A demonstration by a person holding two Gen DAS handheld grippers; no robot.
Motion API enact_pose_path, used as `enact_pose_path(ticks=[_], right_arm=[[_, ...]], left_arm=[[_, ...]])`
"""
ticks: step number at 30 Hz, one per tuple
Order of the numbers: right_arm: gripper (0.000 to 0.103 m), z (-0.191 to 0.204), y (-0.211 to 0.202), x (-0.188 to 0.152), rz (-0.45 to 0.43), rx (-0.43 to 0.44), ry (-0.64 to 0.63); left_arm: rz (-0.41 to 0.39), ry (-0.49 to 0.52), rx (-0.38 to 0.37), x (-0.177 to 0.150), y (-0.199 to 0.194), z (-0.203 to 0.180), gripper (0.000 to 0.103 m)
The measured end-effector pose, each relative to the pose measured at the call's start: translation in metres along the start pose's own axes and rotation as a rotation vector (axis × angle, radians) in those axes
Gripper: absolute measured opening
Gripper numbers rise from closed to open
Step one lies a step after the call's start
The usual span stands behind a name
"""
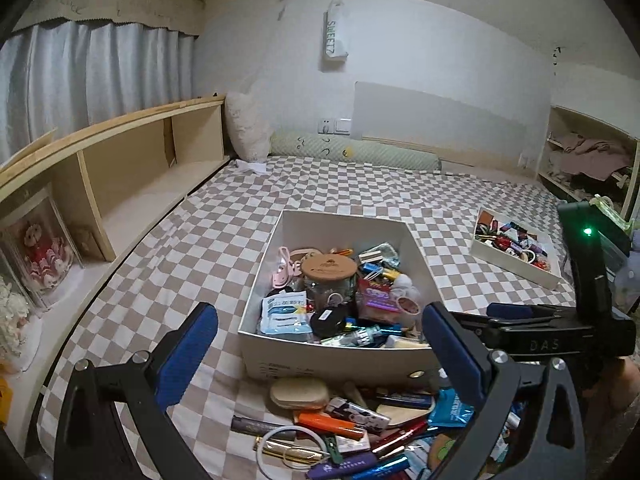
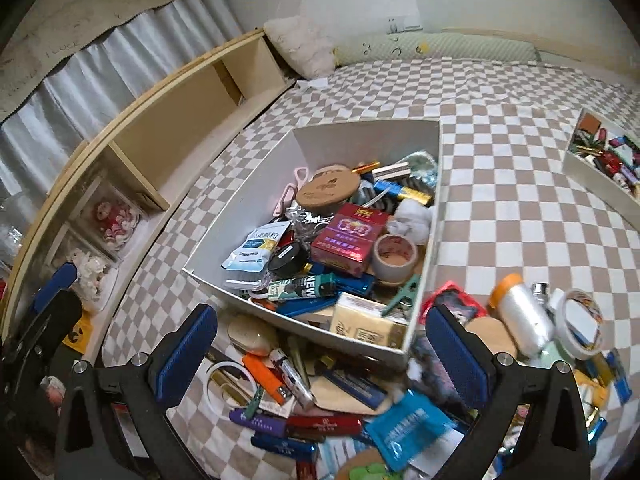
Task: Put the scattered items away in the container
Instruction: 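Release the spray can into the box with the right tool and withdraw both tools, then move both open tools back from the box over the item pile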
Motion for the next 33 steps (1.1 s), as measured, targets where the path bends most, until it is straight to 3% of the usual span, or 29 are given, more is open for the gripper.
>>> enact_pose_path(ticks=[20, 33], right_arm=[[0.103, -0.052, -0.110, -0.033, -0.195, -0.097, -0.050], [0.103, -0.075, -0.151, -0.067, -0.308, -0.168, -0.078]], left_arm=[[-0.021, 0.028, -0.045, -0.008, -0.025, -0.064, 0.103], [-0.029, 0.032, -0.057, -0.022, -0.035, -0.086, 0.103]])
Point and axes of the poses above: each gripper's, at about its wrist camera, not at the fingertips, and y roughly the way its jaws point, z to its left, x to its top, the point moved 2 cm from there along y, roughly the way its jaws point, and after that the axes turned 11 degrees about -x, right-handed, at the moved point
